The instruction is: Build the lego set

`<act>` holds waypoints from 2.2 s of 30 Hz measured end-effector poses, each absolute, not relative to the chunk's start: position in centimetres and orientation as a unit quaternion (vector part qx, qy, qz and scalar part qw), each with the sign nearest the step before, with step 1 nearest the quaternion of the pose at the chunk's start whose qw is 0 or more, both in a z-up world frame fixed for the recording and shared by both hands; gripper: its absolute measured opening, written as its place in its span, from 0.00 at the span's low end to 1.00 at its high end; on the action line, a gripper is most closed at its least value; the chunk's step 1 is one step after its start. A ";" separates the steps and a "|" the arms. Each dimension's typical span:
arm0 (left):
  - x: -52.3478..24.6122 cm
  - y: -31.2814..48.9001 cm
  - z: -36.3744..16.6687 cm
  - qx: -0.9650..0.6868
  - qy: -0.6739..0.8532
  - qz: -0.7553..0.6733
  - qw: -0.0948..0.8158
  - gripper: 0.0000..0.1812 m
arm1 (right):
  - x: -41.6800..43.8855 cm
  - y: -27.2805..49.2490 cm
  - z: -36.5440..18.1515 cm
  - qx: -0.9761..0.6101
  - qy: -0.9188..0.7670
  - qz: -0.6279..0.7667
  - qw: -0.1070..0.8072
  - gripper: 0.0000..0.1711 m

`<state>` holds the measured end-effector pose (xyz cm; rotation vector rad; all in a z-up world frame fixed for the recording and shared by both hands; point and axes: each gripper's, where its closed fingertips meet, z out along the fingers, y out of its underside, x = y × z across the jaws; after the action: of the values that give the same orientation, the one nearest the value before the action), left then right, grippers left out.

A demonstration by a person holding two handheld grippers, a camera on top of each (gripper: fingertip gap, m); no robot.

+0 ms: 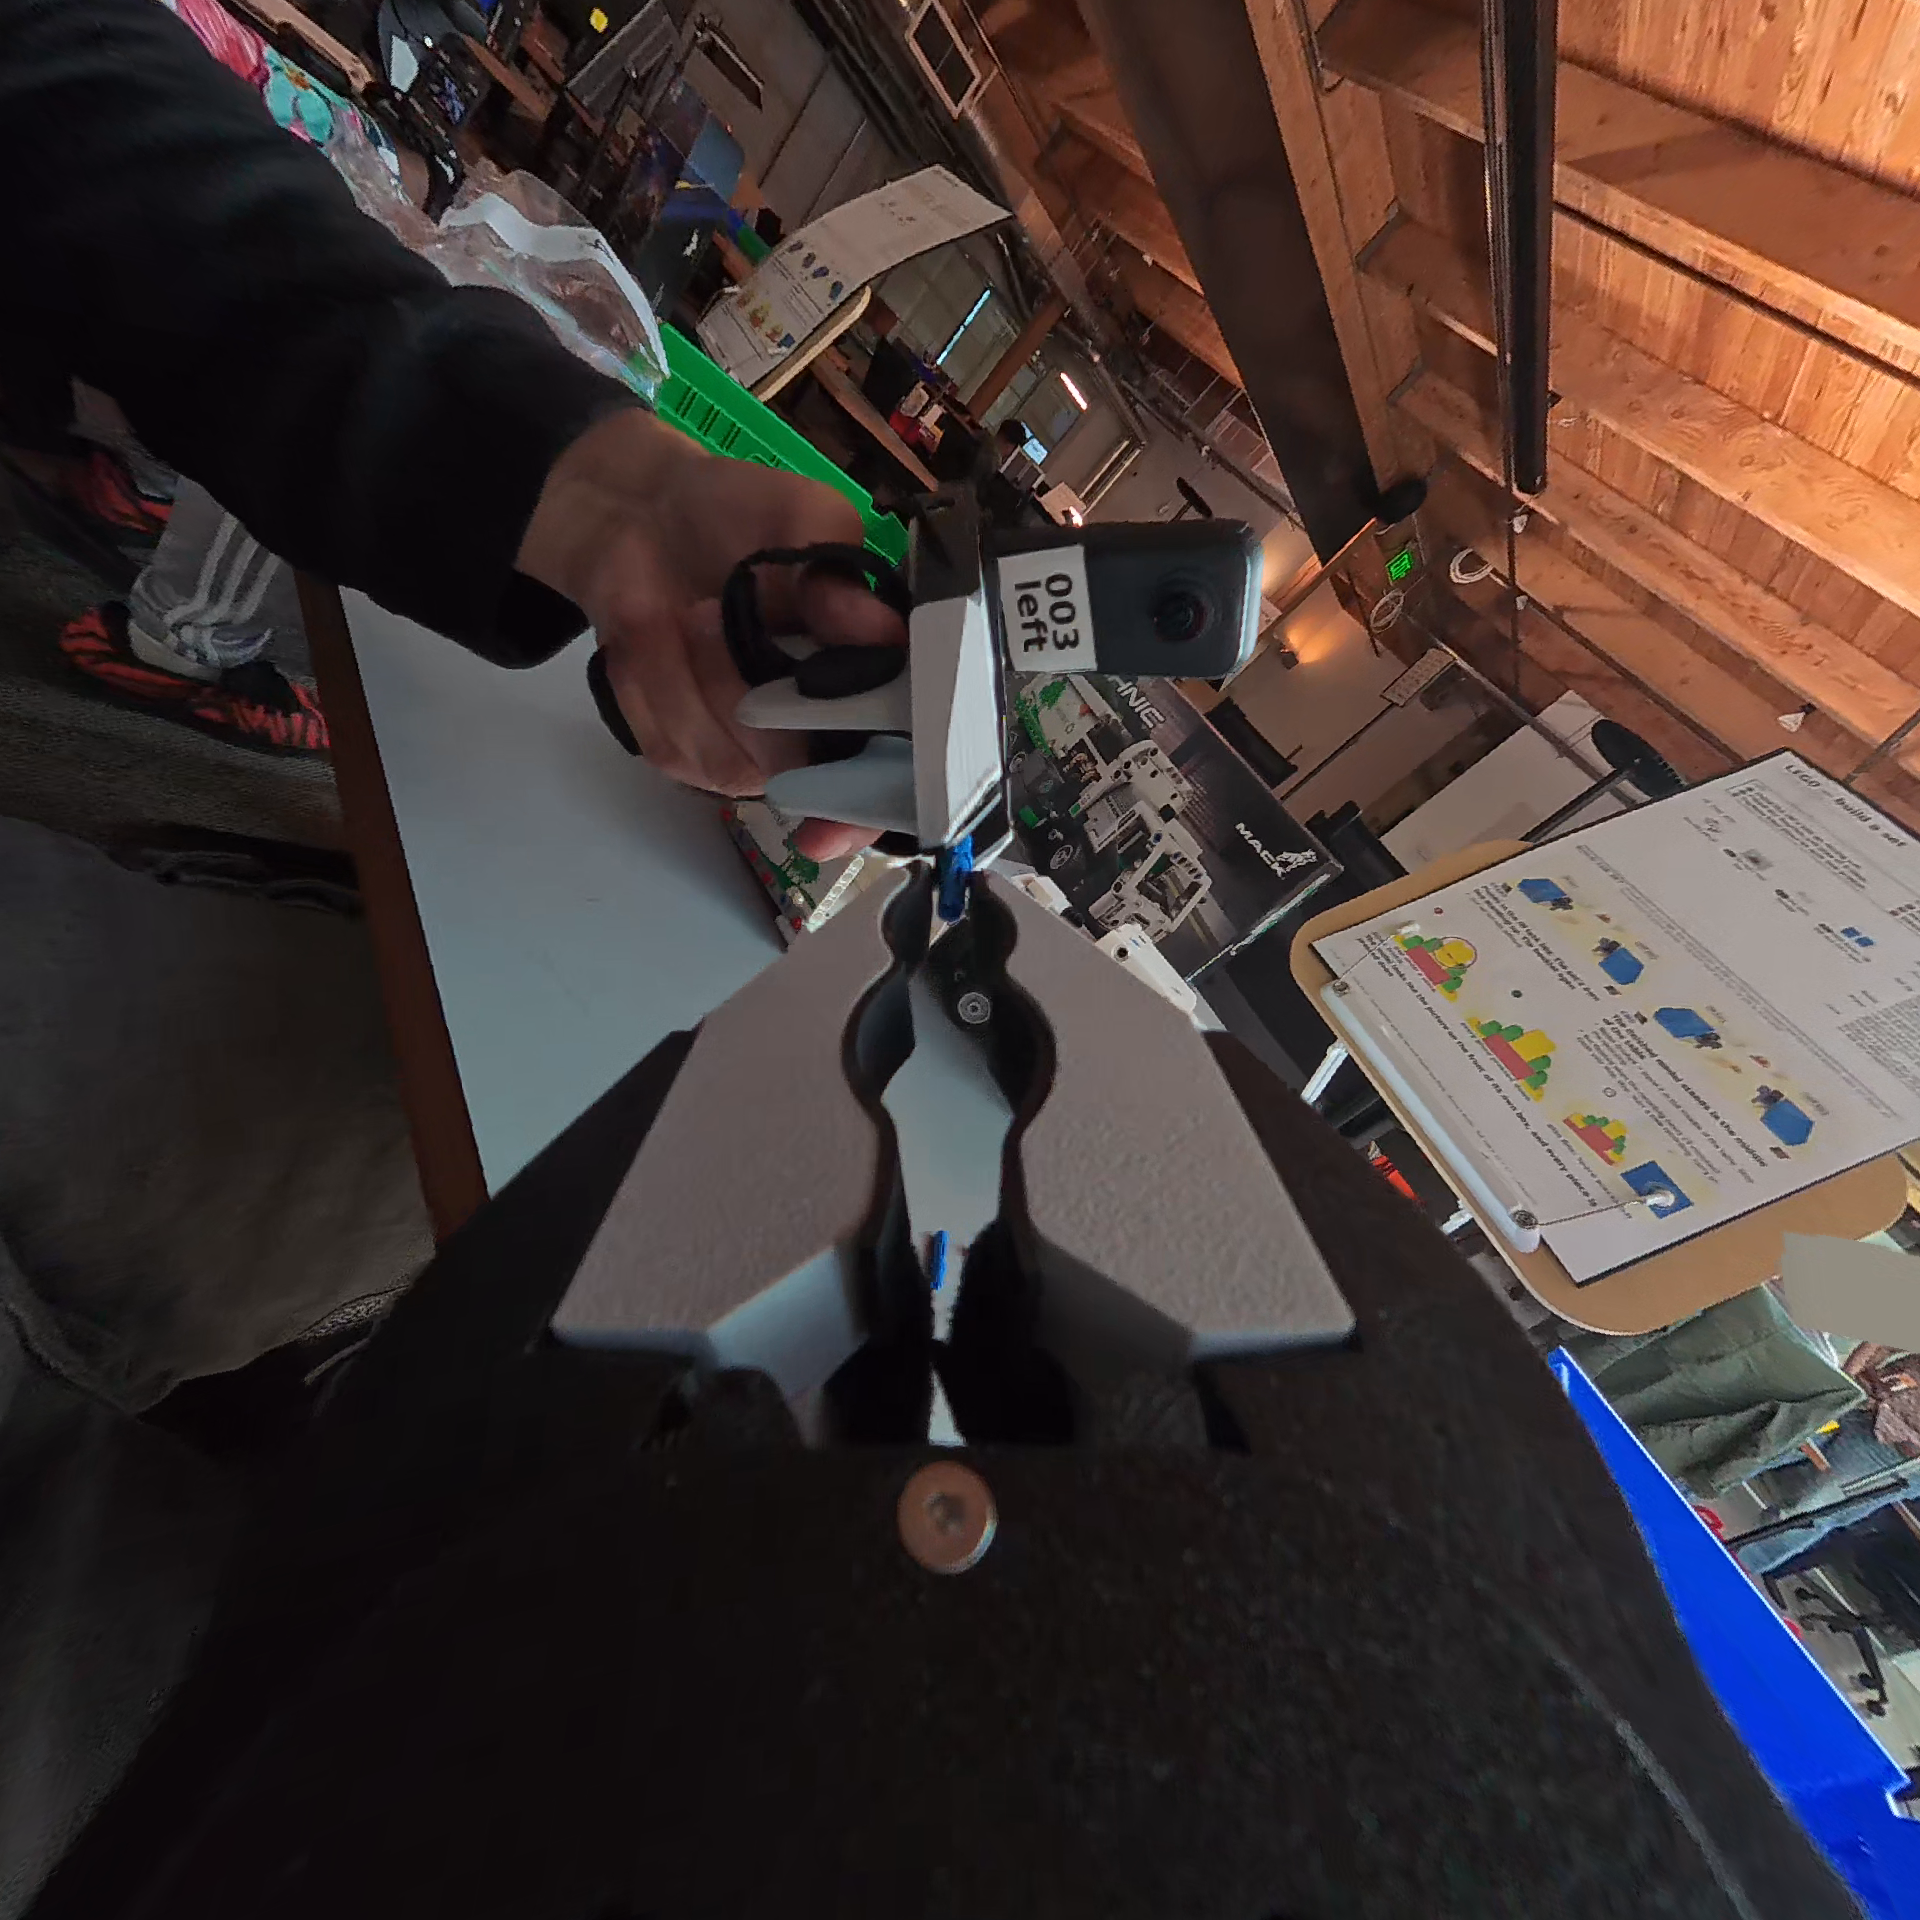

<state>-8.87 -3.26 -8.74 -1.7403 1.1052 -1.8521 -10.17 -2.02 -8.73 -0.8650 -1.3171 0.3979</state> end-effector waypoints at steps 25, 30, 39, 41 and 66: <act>-9.7 -4.4 -9.6 -0.612 0.389 -0.684 0.077 0.01 | -10.9 -3.4 -9.2 -0.317 -0.621 0.097 0.710 0.03; -9.8 -4.7 -9.6 -0.605 0.394 -0.689 0.063 0.01 | -11.1 -3.7 -9.2 -0.299 -0.620 0.088 0.720 0.03; -9.9 -4.4 -10.1 -0.624 0.419 -0.654 0.087 0.01 | -11.1 -3.4 -9.5 -0.313 -0.628 0.073 0.709 0.02; -9.9 -4.0 -10.4 -0.639 0.433 -0.626 0.114 0.02 | -11.1 -3.0 -9.7 -0.325 -0.627 0.084 0.703 0.02; -18.4 8.2 -22.5 -0.691 0.718 -0.016 0.080 0.30 | -11.2 3.1 -16.4 -0.575 -0.561 0.300 0.514 0.02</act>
<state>-18.39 8.15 -22.55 -2.0656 2.1481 -0.0487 -11.17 3.11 -16.37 -1.3811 -1.3493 0.7207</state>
